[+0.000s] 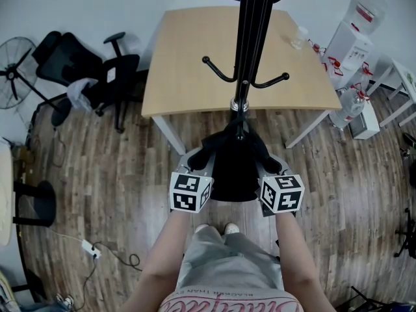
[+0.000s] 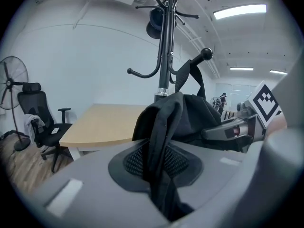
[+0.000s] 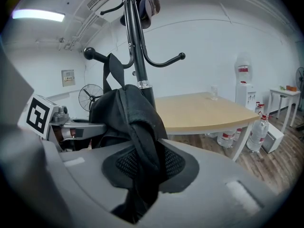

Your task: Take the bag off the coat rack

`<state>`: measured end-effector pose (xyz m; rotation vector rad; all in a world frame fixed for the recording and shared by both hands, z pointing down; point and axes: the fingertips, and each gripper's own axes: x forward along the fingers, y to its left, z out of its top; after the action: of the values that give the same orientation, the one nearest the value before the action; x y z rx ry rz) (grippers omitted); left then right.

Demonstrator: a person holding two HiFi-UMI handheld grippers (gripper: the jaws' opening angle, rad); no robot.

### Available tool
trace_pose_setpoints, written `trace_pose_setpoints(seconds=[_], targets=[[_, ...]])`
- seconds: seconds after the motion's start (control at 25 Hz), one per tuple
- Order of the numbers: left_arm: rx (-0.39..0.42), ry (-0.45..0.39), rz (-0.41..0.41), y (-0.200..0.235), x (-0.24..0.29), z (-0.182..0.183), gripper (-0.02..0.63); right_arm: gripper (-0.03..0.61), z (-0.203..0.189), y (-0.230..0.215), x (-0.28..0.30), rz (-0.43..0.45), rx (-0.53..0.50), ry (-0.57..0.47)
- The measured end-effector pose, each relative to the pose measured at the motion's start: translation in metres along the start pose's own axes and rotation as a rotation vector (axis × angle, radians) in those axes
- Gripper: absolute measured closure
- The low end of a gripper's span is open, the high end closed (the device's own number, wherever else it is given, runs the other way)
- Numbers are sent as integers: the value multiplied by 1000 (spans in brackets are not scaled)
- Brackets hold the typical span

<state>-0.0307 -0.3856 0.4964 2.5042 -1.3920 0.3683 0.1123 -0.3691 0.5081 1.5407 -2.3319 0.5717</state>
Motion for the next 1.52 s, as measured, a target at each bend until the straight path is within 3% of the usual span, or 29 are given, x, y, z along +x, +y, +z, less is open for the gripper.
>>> trace_pose_setpoints(seconds=[0.8, 1.52], targets=[[29, -35, 24, -8, -53, 14, 540, 505, 9, 37, -37, 47, -23, -63], [38, -59, 143, 41, -108, 31, 543, 506, 38, 104, -20, 159, -92, -79]])
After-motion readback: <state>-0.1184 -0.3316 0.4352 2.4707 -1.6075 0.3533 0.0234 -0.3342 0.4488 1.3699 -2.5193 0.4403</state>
